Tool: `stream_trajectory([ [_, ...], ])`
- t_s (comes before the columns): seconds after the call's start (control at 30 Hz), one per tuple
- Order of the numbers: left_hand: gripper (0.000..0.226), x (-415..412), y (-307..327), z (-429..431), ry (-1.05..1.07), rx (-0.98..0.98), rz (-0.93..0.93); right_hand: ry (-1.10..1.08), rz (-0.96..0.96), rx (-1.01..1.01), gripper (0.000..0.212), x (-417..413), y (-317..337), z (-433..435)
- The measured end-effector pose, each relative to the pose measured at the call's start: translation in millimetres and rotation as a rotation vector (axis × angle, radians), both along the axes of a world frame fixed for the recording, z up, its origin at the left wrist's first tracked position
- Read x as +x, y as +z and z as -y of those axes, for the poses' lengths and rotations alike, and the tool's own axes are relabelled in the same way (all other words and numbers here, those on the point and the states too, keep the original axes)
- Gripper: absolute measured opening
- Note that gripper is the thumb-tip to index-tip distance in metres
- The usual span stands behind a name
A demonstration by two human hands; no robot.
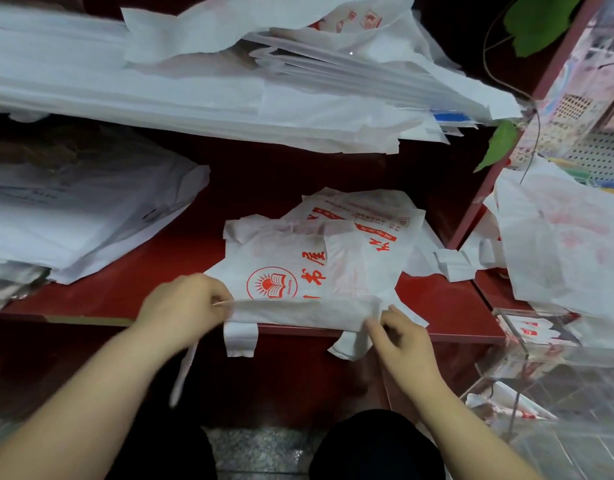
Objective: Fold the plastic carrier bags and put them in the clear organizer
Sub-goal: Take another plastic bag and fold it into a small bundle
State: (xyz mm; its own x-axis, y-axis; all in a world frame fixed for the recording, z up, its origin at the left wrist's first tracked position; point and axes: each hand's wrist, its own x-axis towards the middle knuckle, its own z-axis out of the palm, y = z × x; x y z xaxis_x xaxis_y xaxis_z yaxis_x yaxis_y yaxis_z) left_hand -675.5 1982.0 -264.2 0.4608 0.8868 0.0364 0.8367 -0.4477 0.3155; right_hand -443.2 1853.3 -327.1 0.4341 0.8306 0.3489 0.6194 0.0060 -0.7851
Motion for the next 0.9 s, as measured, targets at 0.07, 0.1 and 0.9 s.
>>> stream_trajectory([
  [0.07,0.017,-10.0,8.9,-15.1,0.02,-0.139,0.092,-0.074,-0.031,-0.025,0.047,1.0,3.7,-6.4],
  [0.1,0.015,-13.6,10.3,-22.4,0.036,-0.157,0.133,-0.106,-0.047,-0.038,0.047,2.1,5.4,-9.8],
  [0.9,0.054,117.8,-30.7,30.9,-0.331,0.062,-0.062,-0.393,0.139,-0.325,0.012,-0.3,29.8,-51.8],
])
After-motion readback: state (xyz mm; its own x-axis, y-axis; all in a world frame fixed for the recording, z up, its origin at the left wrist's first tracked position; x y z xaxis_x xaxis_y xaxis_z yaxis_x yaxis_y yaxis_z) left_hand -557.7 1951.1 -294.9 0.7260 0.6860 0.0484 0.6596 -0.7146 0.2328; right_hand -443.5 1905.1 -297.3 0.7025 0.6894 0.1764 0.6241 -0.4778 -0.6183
